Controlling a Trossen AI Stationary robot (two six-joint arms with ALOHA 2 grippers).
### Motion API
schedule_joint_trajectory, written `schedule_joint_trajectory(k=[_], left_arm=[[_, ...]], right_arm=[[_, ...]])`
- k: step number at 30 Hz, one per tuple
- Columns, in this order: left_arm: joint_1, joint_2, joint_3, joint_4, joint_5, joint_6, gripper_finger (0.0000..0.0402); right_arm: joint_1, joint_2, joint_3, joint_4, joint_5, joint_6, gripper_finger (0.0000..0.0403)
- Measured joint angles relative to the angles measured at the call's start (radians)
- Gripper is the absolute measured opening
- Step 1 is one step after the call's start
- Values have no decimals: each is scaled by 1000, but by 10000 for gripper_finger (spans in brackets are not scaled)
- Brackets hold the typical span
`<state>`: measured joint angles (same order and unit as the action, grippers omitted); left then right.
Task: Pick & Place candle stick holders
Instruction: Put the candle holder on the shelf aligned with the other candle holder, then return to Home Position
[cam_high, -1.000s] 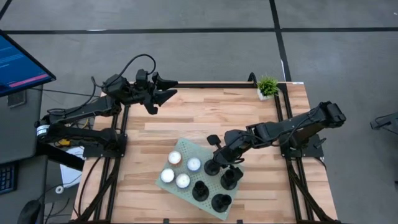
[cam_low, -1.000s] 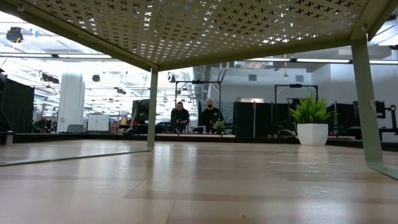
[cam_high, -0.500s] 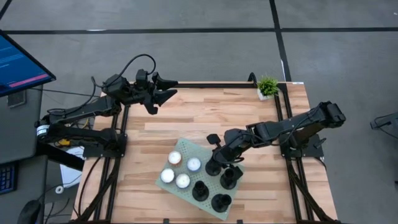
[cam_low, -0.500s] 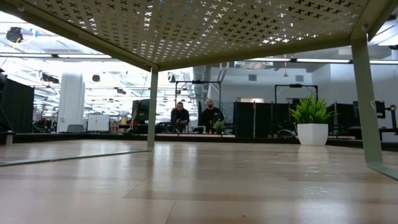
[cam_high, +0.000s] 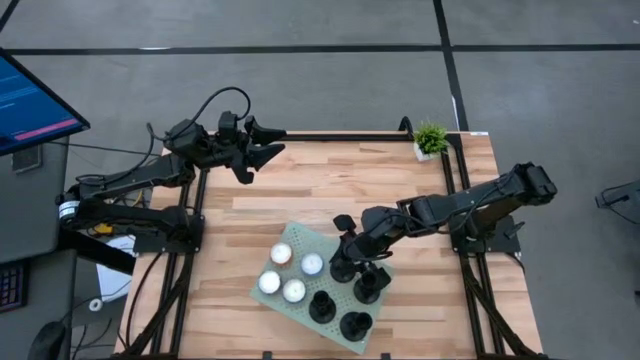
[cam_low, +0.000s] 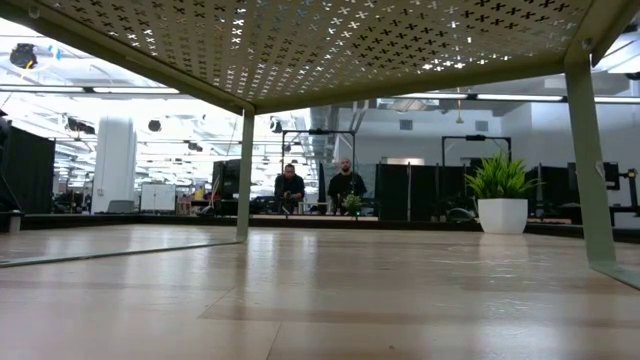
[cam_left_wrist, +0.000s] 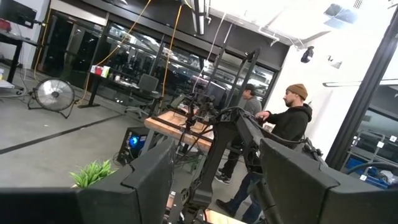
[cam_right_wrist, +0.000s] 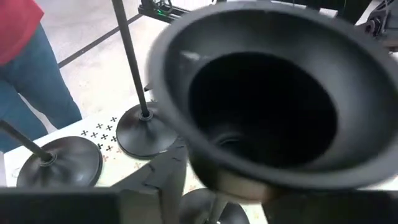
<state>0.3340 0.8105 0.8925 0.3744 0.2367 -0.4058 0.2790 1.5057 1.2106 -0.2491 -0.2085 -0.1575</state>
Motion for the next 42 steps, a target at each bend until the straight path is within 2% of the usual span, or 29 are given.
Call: schedule_joint_trajectory(k=[5,9,18,22,26,31,37,42], left_arm=[[0,0,0,0,0,8,234],[0,0,0,0,0,8,234],[0,0,0,0,0,8,234],[0,0,0,0,0,8,234],[0,-3,0,-2,0,3,234],[36,-41,-1,-3,8,-96,231],[158,-128,-1,-20,184,-179,197],[275,-191,-1,-144,301,-152,142]], right_arm=[[0,-16,0,-1,2,17,214],[0,-41,-1,-25,11,28,232],[-7,-153,-1,-157,57,53,217],[-7,-216,0,-270,92,101,211],[-5,-308,0,-424,151,177,204],[-6,-478,-1,-482,264,203,190],[-32,-723,1,-470,418,126,165],[-67,-899,-55,-480,517,108,147]])
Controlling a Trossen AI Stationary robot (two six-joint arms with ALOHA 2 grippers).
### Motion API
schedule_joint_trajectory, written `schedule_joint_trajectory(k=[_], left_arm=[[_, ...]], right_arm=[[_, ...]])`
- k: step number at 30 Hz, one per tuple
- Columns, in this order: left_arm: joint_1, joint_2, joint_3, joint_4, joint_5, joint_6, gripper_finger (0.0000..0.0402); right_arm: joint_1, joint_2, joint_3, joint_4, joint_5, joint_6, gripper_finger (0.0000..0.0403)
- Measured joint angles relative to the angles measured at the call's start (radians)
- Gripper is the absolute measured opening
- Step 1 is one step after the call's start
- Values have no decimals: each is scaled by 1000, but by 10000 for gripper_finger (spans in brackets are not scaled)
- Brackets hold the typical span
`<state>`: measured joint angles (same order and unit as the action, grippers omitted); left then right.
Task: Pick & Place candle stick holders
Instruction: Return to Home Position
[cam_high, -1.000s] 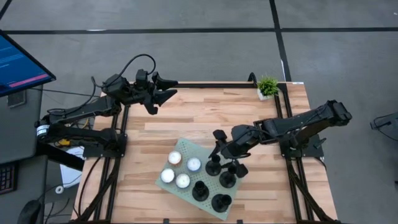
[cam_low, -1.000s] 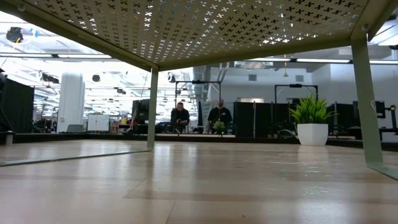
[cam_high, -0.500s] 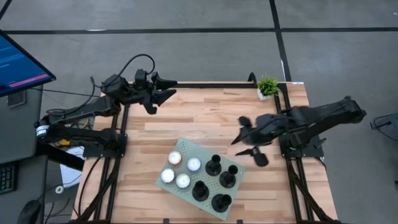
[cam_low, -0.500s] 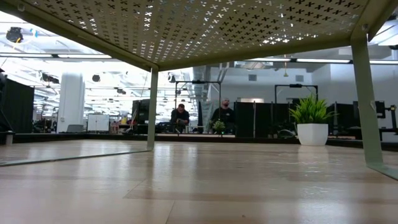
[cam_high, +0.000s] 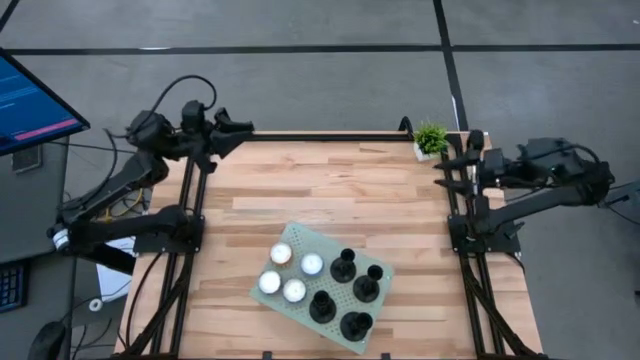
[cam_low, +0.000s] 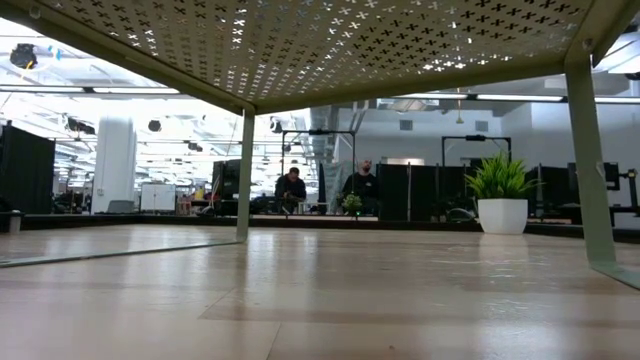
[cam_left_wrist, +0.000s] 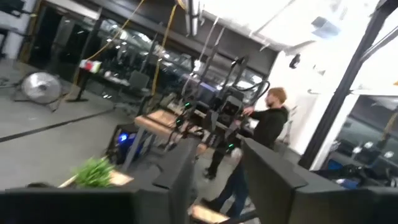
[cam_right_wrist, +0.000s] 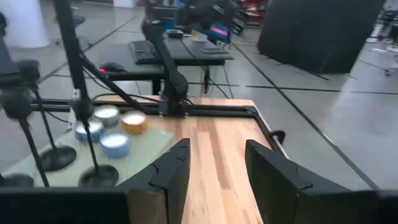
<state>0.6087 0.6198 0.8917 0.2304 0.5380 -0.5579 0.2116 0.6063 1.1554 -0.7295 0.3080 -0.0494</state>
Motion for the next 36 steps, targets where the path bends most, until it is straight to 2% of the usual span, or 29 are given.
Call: schedule_joint_trajectory(k=[4,8,15,17,19,21,27,32,36], left_arm=[[60,-23,-5,-57,53,43,78],[80,-54,-57,-59,69,80,12],[77,-122,-218,-53,66,82,4],[77,-144,-271,-50,61,81,4],[79,-175,-322,-47,55,86,5],[79,-209,-375,-34,46,90,5],[78,-344,-549,-10,-8,82,5],[78,-466,-688,25,-57,21,3],[77,-540,-775,39,-59,-27,5]], right_arm=[[-18,-179,-140,30,8,47,128],[-19,-344,-339,107,7,112,102],[-19,-591,-636,278,7,169,65],[-20,-601,-693,325,10,205,59],[-18,-600,-726,280,5,224,56],[-16,-578,-759,372,7,228,54],[-17,-602,-860,436,8,263,44],[-17,-602,-932,447,7,343,26],[-16,-603,-994,450,7,415,9]])
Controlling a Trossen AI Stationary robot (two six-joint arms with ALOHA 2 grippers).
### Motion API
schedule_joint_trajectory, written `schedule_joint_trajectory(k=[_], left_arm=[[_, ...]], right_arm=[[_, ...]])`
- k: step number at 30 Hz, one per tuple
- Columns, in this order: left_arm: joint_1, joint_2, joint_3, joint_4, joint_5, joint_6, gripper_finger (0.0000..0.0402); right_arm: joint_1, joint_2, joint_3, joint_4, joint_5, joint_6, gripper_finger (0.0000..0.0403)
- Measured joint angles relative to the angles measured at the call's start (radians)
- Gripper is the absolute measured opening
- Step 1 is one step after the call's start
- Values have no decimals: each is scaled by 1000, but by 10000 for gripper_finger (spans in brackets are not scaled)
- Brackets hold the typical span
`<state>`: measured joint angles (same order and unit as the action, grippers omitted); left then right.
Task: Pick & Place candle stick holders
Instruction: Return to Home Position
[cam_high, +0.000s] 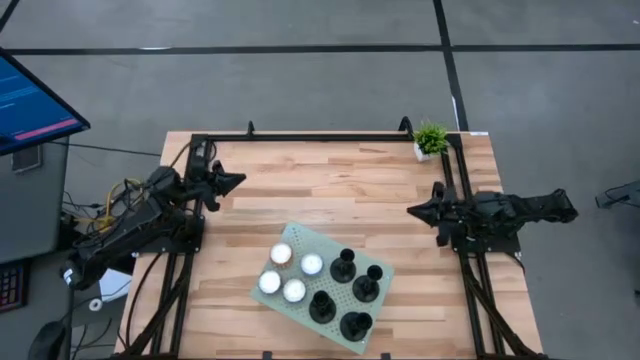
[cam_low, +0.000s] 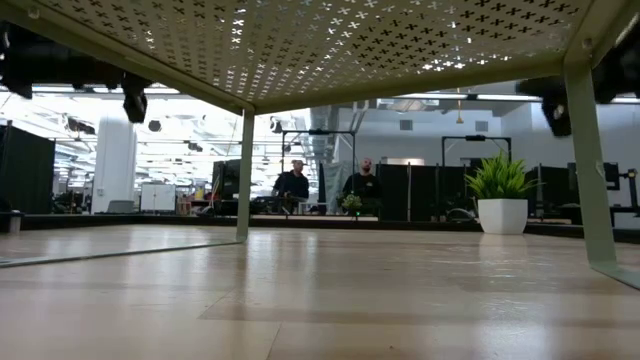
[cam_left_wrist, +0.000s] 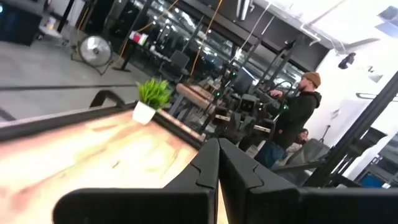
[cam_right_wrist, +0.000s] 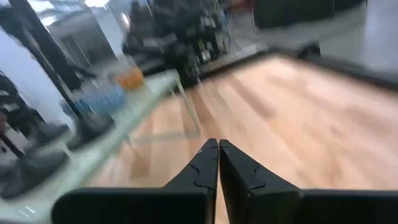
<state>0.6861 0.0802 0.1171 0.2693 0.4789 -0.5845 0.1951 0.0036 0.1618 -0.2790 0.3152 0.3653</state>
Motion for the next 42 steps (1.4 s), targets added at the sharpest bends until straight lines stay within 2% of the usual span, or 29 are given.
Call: schedule_joint_trajectory(k=[7,12,19,42], left_arm=[[0,-64,-107,21,-7,-27,3],[0,-52,-112,3,-22,-15,6],[0,3,-112,1,-39,4,7],[0,220,-111,9,-41,4,8]], right_arm=[[0,3,-76,67,1,27,2],[1,0,-75,59,-2,-2,1],[-1,1,-75,58,0,-73,0],[-14,2,-75,55,0,-77,6]])
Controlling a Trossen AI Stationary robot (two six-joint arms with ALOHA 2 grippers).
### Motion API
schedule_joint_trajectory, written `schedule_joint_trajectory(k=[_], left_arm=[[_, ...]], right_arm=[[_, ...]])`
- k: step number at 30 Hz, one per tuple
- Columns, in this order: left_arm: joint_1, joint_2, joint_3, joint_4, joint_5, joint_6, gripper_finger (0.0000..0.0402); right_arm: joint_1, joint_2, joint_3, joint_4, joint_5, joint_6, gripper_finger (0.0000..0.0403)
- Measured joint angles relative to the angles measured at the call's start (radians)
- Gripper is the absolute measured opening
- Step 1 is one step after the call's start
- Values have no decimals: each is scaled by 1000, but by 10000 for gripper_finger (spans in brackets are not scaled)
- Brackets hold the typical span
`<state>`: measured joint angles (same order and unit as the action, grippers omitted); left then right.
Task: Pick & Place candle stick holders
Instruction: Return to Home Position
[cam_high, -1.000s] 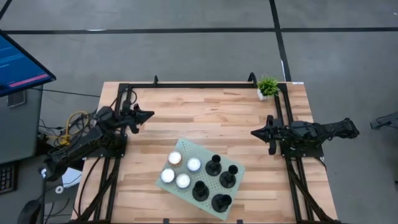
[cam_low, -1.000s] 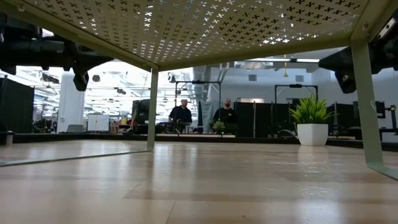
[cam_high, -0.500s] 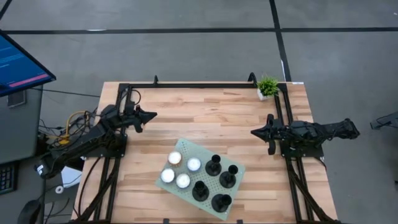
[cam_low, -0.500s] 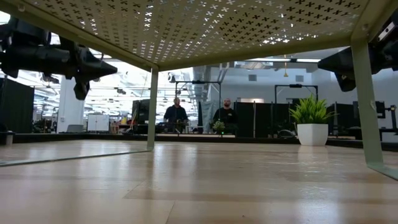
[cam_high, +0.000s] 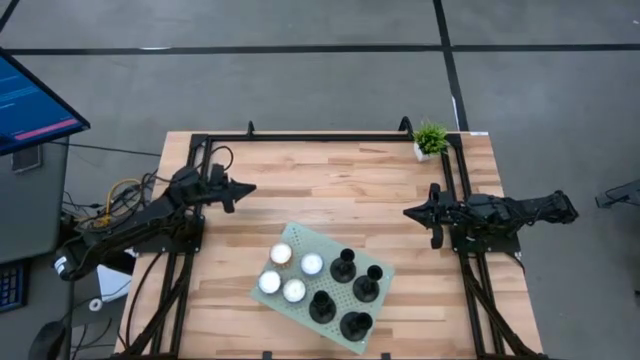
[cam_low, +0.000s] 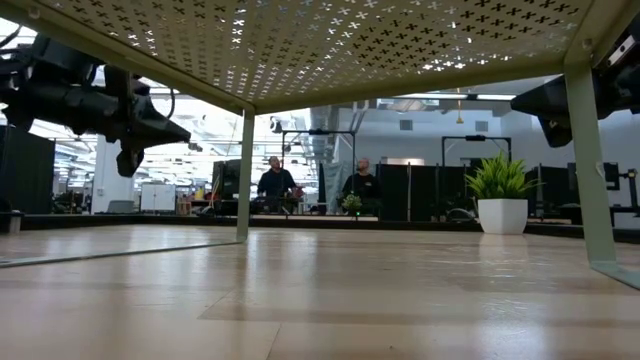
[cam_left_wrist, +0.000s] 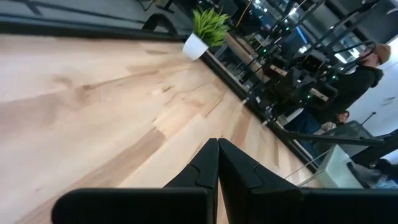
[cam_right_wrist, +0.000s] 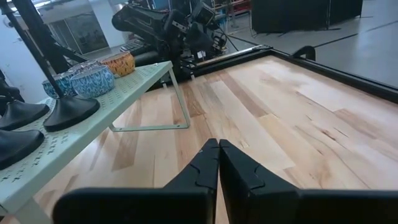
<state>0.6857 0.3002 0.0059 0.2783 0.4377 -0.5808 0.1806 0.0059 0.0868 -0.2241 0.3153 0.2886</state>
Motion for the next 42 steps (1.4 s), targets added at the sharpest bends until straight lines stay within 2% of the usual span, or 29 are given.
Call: schedule_joint_trajectory(k=[4,12,18,19,21,23,24,26,33,39,42], left_arm=[[-75,-46,1,-7,-21,-1,10],[-298,-289,2,3,-23,0,12],[-377,-301,0,52,-18,-22,10],[-379,-301,1,71,-8,-123,11],[-367,-299,0,164,-29,-519,12],[-362,-298,2,266,-37,-845,12],[-363,-301,0,275,-35,-951,11],[-366,-301,1,320,-35,-1058,10],[-415,-300,0,315,-33,-1073,8],[-499,-300,0,314,-33,-1073,8],[-536,-300,0,270,-5,-951,8]], right_arm=[[0,0,0,0,0,0,6],[0,0,0,0,0,0,5],[0,0,0,0,0,0,6],[0,0,0,0,0,0,6],[0,0,0,0,0,0,6],[0,2,0,-1,0,0,6],[0,0,0,0,0,0,6],[0,0,0,1,-1,0,6],[0,0,0,0,-1,0,6],[0,0,0,0,-1,0,6],[0,0,0,0,-1,0,6]])
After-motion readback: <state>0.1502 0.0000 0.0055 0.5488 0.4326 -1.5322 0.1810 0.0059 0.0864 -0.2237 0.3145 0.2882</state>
